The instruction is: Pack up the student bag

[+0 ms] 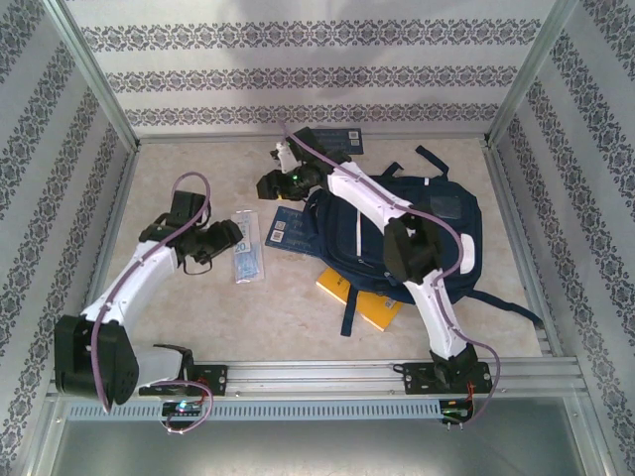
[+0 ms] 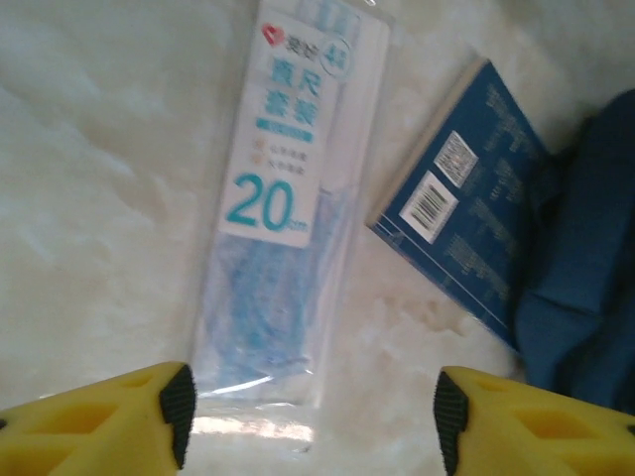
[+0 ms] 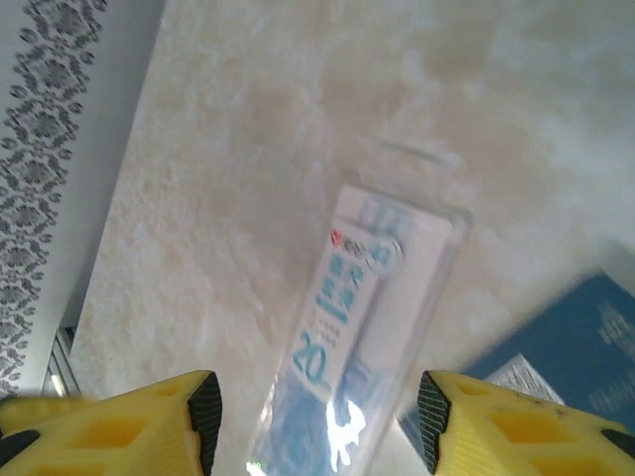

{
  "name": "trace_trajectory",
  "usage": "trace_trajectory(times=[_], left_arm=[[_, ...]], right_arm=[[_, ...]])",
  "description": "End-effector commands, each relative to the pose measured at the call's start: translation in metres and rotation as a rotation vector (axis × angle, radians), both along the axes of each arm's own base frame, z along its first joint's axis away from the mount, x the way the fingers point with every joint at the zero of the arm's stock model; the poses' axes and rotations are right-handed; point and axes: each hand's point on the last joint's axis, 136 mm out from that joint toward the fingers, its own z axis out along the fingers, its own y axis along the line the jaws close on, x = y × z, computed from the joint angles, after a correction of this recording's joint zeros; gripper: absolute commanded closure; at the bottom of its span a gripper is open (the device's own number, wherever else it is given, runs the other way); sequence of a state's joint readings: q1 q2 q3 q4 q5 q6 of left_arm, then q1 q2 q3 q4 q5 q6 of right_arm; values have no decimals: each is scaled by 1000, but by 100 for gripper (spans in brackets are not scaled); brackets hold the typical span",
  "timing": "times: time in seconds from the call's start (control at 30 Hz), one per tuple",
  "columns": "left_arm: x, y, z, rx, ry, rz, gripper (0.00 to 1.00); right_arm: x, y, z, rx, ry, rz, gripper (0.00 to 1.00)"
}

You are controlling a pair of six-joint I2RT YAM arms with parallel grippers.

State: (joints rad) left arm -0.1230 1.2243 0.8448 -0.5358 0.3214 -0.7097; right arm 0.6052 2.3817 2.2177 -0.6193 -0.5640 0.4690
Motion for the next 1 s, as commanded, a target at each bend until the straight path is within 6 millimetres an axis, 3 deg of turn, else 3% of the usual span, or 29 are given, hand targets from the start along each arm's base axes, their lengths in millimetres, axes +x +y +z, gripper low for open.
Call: trace_trajectory(times=[0.0,0.23,0.37,0.73,0.97], left_arm=[[-3,-25,-3,-221,-4,36,42],[-11,-30,-41,-281,54,60,53],[-17,-31,-62,-289,99,71,57],[-21,-10,-89,-120,204,76,59],[-23,1,-110,-57,281,85,59]], right_arm=[[14,10,-14,-15,9,-18,41],[49,34,-50,17,-21,-89,30],[59,46,-71,34,-40,-104,28],[54,77,-91,165,16,-55,32],[42,78,-111,177,95,-14,34]])
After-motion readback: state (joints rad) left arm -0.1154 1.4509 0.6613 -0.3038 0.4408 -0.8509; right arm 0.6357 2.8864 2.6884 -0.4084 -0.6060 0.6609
